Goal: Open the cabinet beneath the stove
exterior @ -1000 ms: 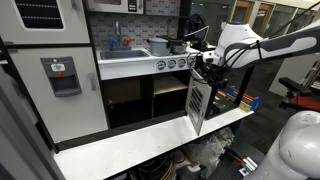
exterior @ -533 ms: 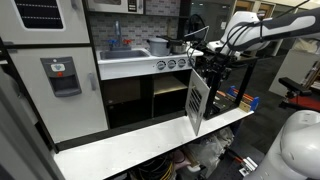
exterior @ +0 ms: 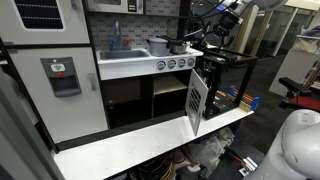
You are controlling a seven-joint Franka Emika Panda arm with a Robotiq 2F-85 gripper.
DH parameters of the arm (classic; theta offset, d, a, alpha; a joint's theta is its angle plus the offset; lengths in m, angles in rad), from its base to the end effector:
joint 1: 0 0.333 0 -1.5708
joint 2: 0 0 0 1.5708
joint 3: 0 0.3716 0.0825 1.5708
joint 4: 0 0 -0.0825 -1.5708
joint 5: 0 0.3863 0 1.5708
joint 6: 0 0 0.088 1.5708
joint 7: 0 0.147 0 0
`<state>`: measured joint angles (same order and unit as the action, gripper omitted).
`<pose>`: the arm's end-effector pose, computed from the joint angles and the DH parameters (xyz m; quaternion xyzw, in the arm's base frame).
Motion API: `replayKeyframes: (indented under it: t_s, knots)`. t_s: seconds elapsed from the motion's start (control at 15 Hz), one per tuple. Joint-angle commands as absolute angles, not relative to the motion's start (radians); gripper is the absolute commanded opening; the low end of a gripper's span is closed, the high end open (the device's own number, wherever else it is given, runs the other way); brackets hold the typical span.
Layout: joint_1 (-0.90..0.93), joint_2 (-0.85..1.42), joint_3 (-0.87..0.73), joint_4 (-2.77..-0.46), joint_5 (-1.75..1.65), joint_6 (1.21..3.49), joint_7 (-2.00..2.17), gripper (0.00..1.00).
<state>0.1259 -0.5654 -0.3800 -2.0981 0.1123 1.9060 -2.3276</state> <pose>0.3815 -0.1333 0.6667 0.4952 0.8386 0.1968 0.1131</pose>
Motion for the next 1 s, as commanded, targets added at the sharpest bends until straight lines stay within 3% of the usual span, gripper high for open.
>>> replayKeyframes:
  t_s: [0.0,0.93]
  knots:
    - [0.124,-0.489,-0.349,-2.022,0.207,1.86,-2.352,1.0]
    - [0.112,-0.457,-0.168,-2.182,0.208,1.891,-2.121,1.0]
